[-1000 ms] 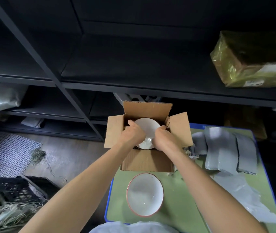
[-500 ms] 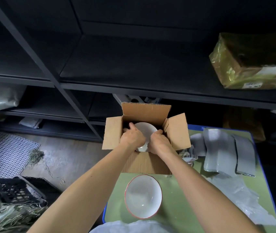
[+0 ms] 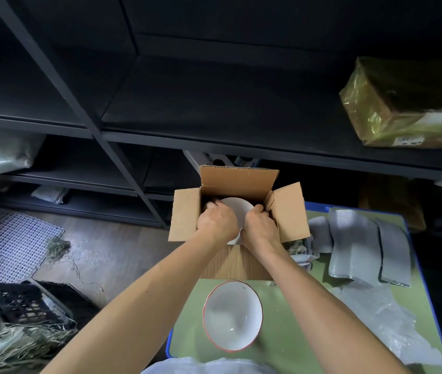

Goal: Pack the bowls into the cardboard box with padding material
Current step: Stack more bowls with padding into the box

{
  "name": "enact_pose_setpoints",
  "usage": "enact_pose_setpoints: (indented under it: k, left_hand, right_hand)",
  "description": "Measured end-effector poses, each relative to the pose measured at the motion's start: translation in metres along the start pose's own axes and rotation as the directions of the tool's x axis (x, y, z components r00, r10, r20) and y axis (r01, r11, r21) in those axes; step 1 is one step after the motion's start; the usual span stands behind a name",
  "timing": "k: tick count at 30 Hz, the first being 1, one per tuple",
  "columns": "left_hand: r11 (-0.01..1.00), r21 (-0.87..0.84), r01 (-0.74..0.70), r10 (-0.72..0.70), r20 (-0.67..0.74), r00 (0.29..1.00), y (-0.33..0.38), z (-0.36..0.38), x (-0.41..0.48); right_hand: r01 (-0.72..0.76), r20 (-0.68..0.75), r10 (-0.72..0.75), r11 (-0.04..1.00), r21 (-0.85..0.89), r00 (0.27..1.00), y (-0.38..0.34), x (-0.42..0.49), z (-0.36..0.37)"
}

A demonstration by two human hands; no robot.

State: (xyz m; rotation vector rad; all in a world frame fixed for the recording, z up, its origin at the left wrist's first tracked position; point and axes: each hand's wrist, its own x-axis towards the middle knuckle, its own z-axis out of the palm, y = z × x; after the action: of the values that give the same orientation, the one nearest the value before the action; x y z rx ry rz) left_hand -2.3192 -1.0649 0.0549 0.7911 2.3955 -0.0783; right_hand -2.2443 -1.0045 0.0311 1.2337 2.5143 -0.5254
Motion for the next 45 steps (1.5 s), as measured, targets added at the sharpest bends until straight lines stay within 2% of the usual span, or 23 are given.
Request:
enact_pose_setpoints:
  k: [8,12,14,16,18,21,25,31,36,45]
  left_hand:
    - [0.988,0.137,-0.070,0.065,0.037,0.997,-0.005,-0.005,-0.001]
    - [0.989,0.120,-0.082,0.074,0.075,0.994,-0.007,-0.016,-0.004]
    - [0.988,0.103,-0.115,0.110,0.052,0.993,-0.012,-0.029,-0.008]
    - [0.987,0.094,-0.132,0.139,-0.062,0.988,-0.024,-0.044,-0.016]
    - [0.990,0.042,-0.133,0.138,-0.174,0.975,-0.036,-0.057,-0.020]
    - [0.979,-0.117,-0.167,0.132,-0.261,0.956,-0.052,-0.065,-0.029]
    - [0.960,-0.177,-0.219,0.147,-0.346,0.927,-0.069,-0.051,-0.038]
    - [0.922,-0.300,-0.244,0.143,-0.322,0.936,-0.081,-0.017,-0.048]
    - [0.910,-0.329,-0.252,0.143,-0.321,0.936,-0.080,-0.007,-0.049]
    - [0.879,-0.396,-0.267,0.122,-0.354,0.927,-0.085,0.002,-0.039]
  right_hand:
    - [-0.062,0.094,0.057,0.997,0.055,0.994,-0.005,0.004,-0.010]
    - [-0.050,0.114,0.044,0.997,0.052,0.993,-0.004,0.002,-0.012]
    - [-0.053,0.122,0.048,0.998,0.038,0.991,-0.004,0.000,-0.014]
    - [-0.052,0.123,0.049,0.998,0.023,0.991,-0.004,-0.003,-0.019]
    - [-0.004,0.094,0.006,1.000,-0.013,0.996,-0.003,-0.007,-0.024]
    - [0.075,0.045,-0.073,0.996,-0.041,0.996,0.001,-0.013,-0.029]
    - [0.170,-0.013,-0.171,0.984,-0.062,0.985,0.001,-0.022,-0.027]
    - [0.098,0.051,-0.096,0.995,-0.035,0.994,-0.017,-0.021,-0.013]
    - [-0.001,0.097,0.011,0.995,-0.099,0.995,-0.038,-0.007,-0.001]
    - [0.010,0.129,0.007,0.991,-0.131,0.992,-0.037,0.001,0.000]
